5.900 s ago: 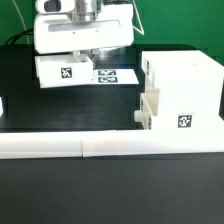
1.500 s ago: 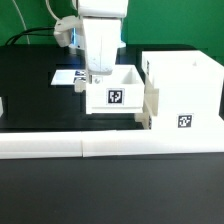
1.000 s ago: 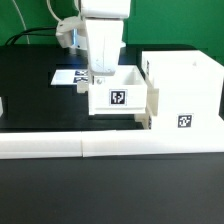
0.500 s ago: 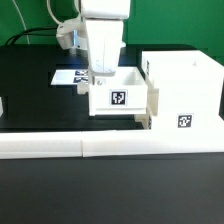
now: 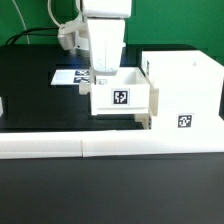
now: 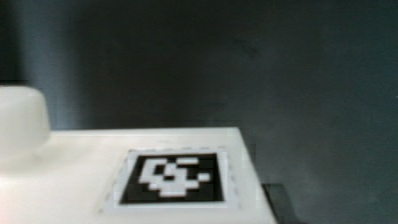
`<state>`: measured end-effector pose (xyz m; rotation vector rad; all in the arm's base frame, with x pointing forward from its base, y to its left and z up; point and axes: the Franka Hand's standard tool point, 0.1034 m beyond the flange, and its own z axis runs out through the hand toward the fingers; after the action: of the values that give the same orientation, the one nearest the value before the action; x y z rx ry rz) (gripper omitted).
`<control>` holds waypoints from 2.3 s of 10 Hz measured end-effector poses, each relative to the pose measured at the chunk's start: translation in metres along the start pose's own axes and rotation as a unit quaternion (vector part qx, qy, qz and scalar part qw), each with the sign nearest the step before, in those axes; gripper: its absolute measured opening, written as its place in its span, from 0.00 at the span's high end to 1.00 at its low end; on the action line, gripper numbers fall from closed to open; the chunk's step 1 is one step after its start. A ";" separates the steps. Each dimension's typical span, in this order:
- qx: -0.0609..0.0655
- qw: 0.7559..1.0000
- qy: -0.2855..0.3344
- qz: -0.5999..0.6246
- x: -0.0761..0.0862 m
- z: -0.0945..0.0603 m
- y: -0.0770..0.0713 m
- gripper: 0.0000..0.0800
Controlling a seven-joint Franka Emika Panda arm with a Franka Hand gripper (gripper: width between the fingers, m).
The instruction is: Assemble drawer
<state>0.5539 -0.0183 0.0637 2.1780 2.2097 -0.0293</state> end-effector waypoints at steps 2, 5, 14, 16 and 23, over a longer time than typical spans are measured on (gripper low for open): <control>0.001 1.000 0.000 0.003 0.002 -0.001 0.002 0.95; 0.002 1.000 0.001 0.010 0.005 0.000 0.004 0.95; 0.004 1.000 0.001 0.011 0.004 0.000 0.003 0.95; 0.009 1.000 0.001 0.008 0.009 0.001 0.001 0.95; 0.012 1.000 0.003 0.008 0.015 0.004 -0.004 0.95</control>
Offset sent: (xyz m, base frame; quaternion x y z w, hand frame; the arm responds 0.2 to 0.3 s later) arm 0.0141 0.0106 0.0002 0.0075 0.0022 0.0129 0.9999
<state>0.5496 -0.0033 0.0586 2.2112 2.2061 -0.0504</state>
